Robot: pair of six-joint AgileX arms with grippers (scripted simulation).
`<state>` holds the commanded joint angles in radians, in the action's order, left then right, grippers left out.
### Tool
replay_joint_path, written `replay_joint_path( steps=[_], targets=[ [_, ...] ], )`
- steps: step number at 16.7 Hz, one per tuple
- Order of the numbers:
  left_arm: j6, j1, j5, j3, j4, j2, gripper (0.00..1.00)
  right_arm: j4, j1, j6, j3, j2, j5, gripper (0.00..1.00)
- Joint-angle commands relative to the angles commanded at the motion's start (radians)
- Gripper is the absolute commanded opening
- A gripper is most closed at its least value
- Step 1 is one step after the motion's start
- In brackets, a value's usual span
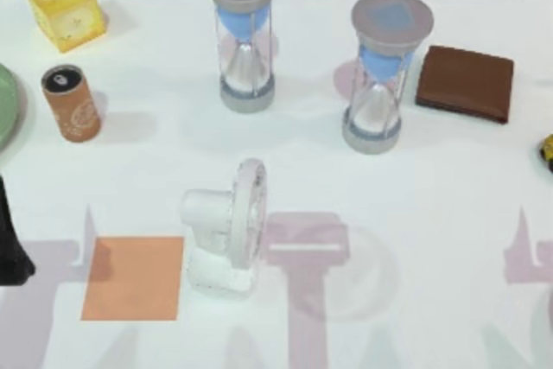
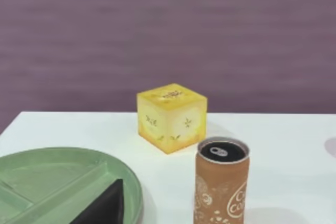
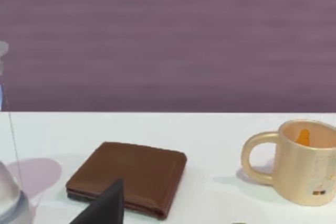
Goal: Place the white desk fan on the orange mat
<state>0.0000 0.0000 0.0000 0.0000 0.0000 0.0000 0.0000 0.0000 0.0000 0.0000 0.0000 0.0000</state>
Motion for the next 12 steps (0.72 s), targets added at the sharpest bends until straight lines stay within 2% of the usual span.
replay_joint_path(
  steps=[3,6,12],
  targets=[
    [-0.003,-0.005,0.0,0.009,-0.01,0.01,1.0,0.0,0.0,0.0,0.0,0.0,0.0,1.0],
    [-0.03,-0.046,0.001,0.098,-0.097,0.104,1.0,0.0,0.0,0.0,0.0,0.0,0.0,1.0],
    [-0.153,-0.207,0.0,0.524,-0.439,0.55,1.0,0.0,0.0,0.0,0.0,0.0,0.0,1.0]
  ],
)
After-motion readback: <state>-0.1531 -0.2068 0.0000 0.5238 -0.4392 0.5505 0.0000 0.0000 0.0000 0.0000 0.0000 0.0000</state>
